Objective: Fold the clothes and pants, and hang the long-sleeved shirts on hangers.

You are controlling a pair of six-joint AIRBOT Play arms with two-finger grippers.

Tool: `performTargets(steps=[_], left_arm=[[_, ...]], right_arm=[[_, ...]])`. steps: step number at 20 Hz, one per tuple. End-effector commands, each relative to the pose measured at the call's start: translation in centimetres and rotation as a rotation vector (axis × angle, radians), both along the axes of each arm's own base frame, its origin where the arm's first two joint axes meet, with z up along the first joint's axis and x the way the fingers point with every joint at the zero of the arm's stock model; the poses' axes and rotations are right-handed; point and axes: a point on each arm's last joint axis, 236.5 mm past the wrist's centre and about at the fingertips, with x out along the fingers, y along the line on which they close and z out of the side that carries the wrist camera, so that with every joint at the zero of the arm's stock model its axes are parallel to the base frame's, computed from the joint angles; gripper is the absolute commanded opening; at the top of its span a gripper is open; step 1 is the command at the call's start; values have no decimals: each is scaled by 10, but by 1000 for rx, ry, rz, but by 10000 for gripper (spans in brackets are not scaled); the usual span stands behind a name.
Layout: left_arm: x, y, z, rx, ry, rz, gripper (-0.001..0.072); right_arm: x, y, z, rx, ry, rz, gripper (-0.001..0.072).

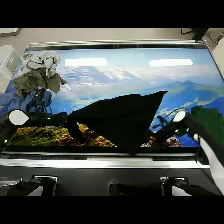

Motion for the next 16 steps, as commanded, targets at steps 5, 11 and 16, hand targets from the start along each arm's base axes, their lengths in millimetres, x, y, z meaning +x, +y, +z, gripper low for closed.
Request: performTargets(steps=[5, 11, 16], left_arm=[[-2, 0, -1, 0, 7, -4, 32], [24, 10, 43, 48, -156, -80, 31], [62, 38, 239, 80, -621, -8, 31]], right_arm=[[9, 81, -13, 68, -127, -143, 601], [58, 44, 31, -34, -316, 63, 37], [194, -122, 300, -511, -1058, -43, 38]])
